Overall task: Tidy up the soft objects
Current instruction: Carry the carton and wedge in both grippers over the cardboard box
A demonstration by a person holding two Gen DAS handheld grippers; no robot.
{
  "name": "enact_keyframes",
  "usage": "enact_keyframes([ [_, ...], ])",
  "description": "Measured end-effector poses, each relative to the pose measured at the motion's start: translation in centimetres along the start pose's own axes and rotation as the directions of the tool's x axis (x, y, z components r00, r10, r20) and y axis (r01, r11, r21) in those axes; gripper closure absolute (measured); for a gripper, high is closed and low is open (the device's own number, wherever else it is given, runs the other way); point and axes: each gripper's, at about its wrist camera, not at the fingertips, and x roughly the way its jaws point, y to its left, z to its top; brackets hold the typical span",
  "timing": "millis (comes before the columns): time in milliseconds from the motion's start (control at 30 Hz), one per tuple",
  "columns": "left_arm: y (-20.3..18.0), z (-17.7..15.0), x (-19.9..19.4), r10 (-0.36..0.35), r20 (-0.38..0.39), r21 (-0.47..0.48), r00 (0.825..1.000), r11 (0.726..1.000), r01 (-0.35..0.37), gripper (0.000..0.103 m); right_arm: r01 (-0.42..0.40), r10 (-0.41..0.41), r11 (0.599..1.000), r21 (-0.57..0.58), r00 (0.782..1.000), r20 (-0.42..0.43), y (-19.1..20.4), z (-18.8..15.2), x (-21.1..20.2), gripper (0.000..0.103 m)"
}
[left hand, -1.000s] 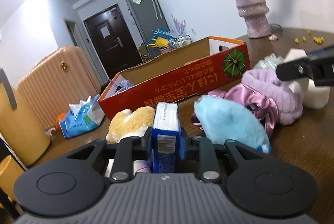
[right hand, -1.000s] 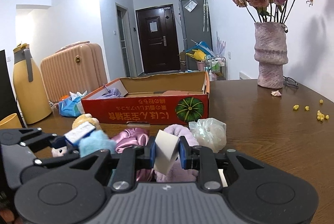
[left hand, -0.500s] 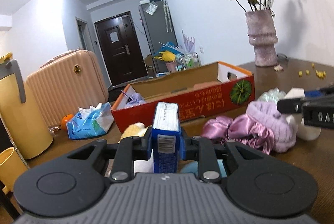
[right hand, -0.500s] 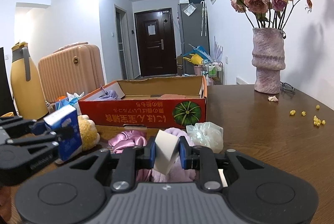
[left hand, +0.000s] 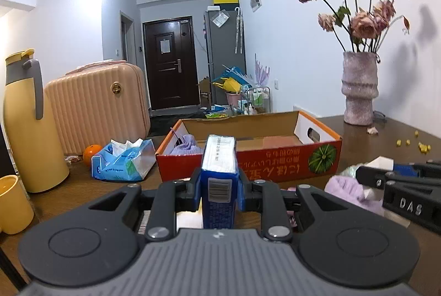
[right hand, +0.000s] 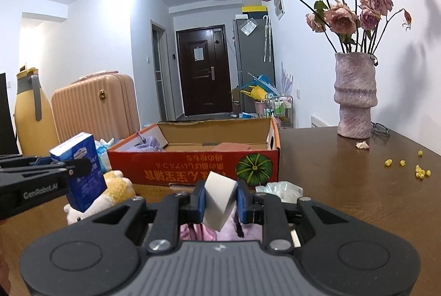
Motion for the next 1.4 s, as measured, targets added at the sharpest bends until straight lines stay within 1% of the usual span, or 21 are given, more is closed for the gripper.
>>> enact_keyframes([
  [333,0.6,2.3,0.8,0.012,0.038,-0.076,0.999,0.997,-0.009,0.079,-0.005,0.005,1.000,0.006,0.999,0.053,1.0,2.0,1.3,0.081],
  [633,1.5,4.5,3.0,0.028,0.067,-0.128,0.997,0.992,-0.019,0.079,0.014,-0.016,1.000,0.022,0.994,0.107,1.3,4.5,3.7,0.081],
  [800,2.0,5.8,4.9,0.034,0.069,-0.153,0.997,0.988,-0.023,0.079,0.030,-0.032,0.999,0.022,0.994,0.101,1.6,5.7,6.0,0.081],
  [1067,2.9,6.7,7.7,0.037,0.062,-0.182,0.997,0.983,-0.025,0.079,0.035,-0.035,0.999,-0.001,0.995,0.090,2.3,7.1,9.3,0.081],
  [1400,3.1,7.5,11.7,0.048,0.039,-0.185,0.998,0.982,-0.040,0.079,0.052,-0.051,0.999,-0.013,0.996,0.071,2.2,8.9,12.8,0.081],
])
